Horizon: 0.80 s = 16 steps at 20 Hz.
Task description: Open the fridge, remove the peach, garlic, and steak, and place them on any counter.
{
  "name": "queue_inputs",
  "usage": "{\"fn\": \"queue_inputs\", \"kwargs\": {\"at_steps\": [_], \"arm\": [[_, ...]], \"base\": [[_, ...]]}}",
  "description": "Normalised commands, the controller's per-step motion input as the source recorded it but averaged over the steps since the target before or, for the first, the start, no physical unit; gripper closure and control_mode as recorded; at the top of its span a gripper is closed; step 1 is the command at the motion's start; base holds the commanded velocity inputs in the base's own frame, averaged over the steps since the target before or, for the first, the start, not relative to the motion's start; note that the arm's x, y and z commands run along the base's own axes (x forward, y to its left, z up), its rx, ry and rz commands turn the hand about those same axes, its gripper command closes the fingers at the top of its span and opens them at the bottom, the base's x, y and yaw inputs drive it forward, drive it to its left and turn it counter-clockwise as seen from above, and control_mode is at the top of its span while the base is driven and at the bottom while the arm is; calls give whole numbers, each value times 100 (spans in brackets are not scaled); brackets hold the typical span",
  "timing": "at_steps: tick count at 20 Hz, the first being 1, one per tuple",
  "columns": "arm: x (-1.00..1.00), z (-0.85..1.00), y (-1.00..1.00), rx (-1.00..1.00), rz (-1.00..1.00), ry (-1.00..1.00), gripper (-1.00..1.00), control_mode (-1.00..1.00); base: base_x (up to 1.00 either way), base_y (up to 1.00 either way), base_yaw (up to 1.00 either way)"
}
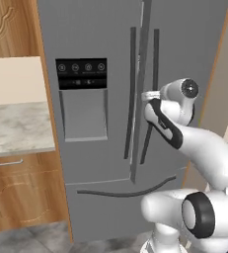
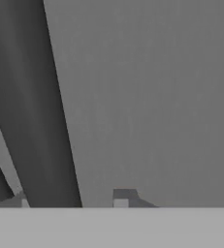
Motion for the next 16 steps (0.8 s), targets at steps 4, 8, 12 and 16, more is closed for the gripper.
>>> {"fn": "queue_inputs", "kwargs": {"at_steps": [4,8,12,16], "arm": [[-98,0,-100,7,-9,-3,100,-100],[-100,0,-100,5,-12,0,100,-100],[-100,5,-80,0,-14,-2,-100,-100],[-100,20,0,0,-4,-13,-100,-100]], "base": [[0,0,0],[0,0,0],[0,0,0],[0,0,0]]}}
